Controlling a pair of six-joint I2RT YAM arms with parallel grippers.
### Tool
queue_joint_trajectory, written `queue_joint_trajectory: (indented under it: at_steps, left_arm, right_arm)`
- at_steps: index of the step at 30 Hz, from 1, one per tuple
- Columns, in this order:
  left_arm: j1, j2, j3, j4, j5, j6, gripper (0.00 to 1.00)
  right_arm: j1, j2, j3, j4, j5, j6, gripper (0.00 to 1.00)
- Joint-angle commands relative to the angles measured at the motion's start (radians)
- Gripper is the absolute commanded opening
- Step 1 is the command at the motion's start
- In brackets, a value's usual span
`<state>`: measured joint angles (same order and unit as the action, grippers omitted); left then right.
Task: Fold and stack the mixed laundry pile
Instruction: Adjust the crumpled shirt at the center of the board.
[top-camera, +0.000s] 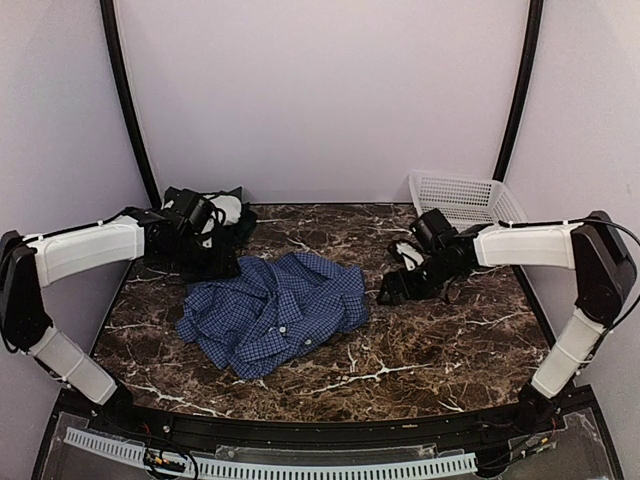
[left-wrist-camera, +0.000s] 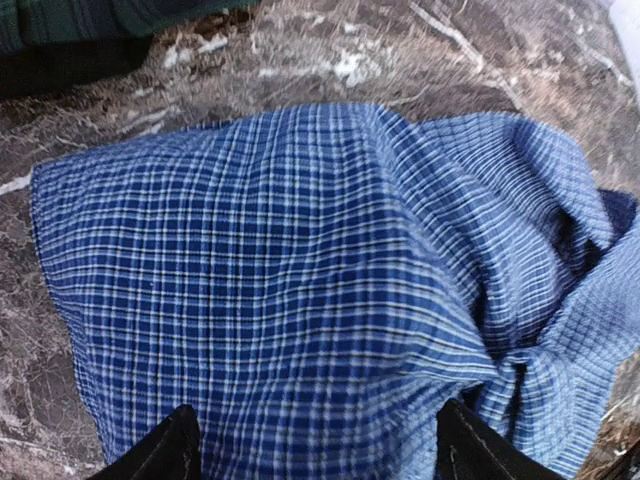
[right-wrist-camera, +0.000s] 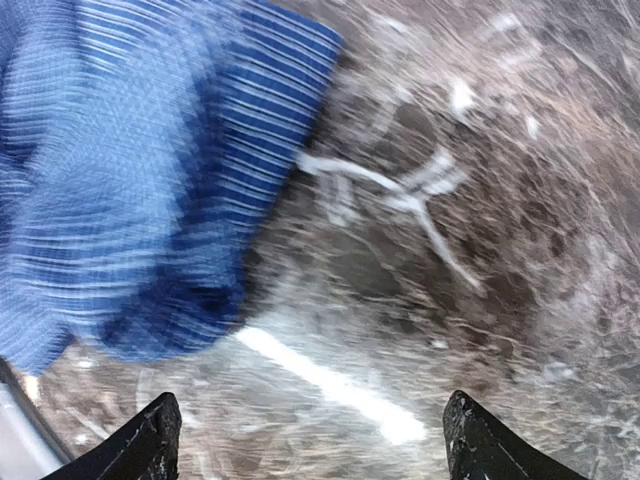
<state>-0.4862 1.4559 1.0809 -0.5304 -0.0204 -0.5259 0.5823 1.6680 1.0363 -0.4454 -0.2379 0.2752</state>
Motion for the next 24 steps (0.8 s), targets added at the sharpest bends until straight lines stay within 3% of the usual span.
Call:
queue_joint_trajectory:
  at_steps: [1, 5, 7, 13, 15, 20, 22, 24]
  left_arm:
    - [0.005, 0.059, -0.019, -0.005, 0.01, 0.049, 0.78]
    - [-0.016, 0.064, -0.102, 0.032, 0.122, 0.062, 0.48]
    - [-0.083, 0.063, -0.123, 0.032, 0.14, 0.061, 0.31]
    - [-0.193, 0.044, -0.211, 0.121, 0.29, 0.023, 0.04]
    - [-0.245, 0.024, -0.223, 0.14, 0.332, 0.028, 0.0]
    - [-0.342, -0.014, -0.24, 0.171, 0.422, 0.026, 0.0]
    - [-0.355, -0.036, -0.257, 0.2, 0.479, 0.024, 0.03]
    - [-0.356, -0.062, -0.255, 0.187, 0.407, 0.034, 0.16]
  right_arm:
    - [0.027, -0.046, 0.05, 0.115, -0.17, 0.087, 0.89]
    - [0.081, 0.023, 0.134, 0.107, -0.162, 0.098, 0.89]
    - [0.087, 0.082, 0.174, 0.109, -0.151, 0.101, 0.88]
    - [0.083, 0.241, 0.268, 0.099, -0.097, 0.069, 0.76]
    - [0.071, 0.268, 0.297, 0.088, -0.079, 0.055, 0.63]
    - [-0.009, 0.267, 0.353, 0.06, -0.016, 0.002, 0.0]
    - [-0.043, 0.257, 0.385, 0.047, -0.012, -0.032, 0.0]
    - [-0.057, 0.246, 0.429, 0.034, -0.029, -0.079, 0.0]
